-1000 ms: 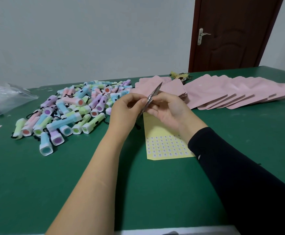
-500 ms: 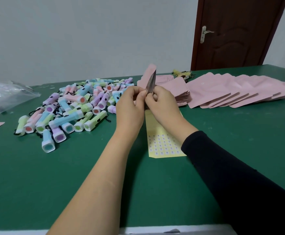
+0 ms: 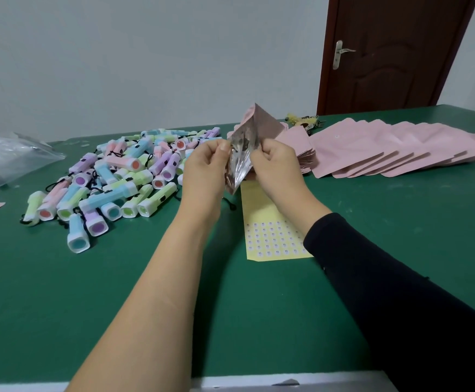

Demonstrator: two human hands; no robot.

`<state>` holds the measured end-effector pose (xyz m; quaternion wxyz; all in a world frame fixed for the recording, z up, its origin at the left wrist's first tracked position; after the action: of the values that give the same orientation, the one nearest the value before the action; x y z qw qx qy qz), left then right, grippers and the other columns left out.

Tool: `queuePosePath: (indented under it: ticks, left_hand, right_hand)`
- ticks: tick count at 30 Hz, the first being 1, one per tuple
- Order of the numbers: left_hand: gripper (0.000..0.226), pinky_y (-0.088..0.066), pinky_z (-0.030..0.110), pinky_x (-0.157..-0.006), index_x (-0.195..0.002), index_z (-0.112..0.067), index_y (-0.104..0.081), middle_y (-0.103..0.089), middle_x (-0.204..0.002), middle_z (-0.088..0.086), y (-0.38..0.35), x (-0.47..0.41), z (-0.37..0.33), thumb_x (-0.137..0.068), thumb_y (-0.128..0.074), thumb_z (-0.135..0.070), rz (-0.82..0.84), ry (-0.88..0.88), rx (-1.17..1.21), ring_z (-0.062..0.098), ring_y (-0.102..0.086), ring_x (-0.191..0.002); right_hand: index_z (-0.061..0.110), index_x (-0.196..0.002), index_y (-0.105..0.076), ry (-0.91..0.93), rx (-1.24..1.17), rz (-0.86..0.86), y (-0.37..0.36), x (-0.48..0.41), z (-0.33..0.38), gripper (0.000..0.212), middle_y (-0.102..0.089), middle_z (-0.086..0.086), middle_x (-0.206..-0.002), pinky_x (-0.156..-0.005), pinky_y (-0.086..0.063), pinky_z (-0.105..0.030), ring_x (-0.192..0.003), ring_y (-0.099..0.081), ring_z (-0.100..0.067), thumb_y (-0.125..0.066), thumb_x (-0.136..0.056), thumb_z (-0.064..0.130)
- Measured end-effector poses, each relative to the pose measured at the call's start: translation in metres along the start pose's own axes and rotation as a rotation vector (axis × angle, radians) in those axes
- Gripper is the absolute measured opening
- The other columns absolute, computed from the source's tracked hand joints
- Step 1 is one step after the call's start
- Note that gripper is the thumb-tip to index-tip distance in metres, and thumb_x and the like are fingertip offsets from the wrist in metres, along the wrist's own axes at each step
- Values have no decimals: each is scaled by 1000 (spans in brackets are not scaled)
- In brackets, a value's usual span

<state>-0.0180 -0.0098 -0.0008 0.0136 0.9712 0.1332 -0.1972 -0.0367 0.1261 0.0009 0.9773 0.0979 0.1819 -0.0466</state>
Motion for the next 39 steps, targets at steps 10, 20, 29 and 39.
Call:
queuePosePath:
  ticks: [10, 20, 29, 39]
  left_hand:
    - [26, -54, 20, -76, -123, -12, -52, -70, -102, -5, -26, 10, 0, -97, -50, -9, 71, 53, 36, 2, -67, -89]
    - [25, -54, 25, -72, -118, -24, -61, -71, -109, -1, -33, 23, 48, -103, -42, -15, 4, 468, 421, 13, -67, -100]
    - [15, -50, 17, -54, -110, -16, -59, -69, -85, -2, -36, 17, 50, -102, -45, -14, 38, 355, 315, 10, -65, -75]
    - [38, -48, 16, -50, -132, -11, -53, -71, -90, -3, -26, 7, 42, -95, -43, -6, -15, 239, 61, 6, -65, -71]
  right_hand:
    - [23, -152, -29, 228, 308, 105, -11, 9, 18, 58, -60, -15, -128, -95, -47, -38, -111, -58, -29, -33, -98, 3]
    - [24, -151, -32, 347, 721, 269, -37, 15, 11, 64, -35, -1, -156, -108, -37, -39, -137, -41, -27, -34, -93, -2]
    - [17, -144, -41, 281, 693, 200, -35, 14, -2, 48, -50, -11, -138, -94, -47, -44, -116, -55, -37, -35, -98, 4]
    - [21, -141, -49, 254, 634, 71, -17, 8, -2, 53, -67, -19, -112, -84, -51, -41, -100, -62, -38, -45, -92, 2]
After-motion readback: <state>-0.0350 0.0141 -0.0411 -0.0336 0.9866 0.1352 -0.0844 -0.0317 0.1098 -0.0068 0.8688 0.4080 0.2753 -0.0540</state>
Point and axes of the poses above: each hand's wrist, its own x-axis away from the middle knuckle, its own y-axis out of the back of the hand, z = x × y, the point moved 9 cm from there along -x, towards the middle knuckle
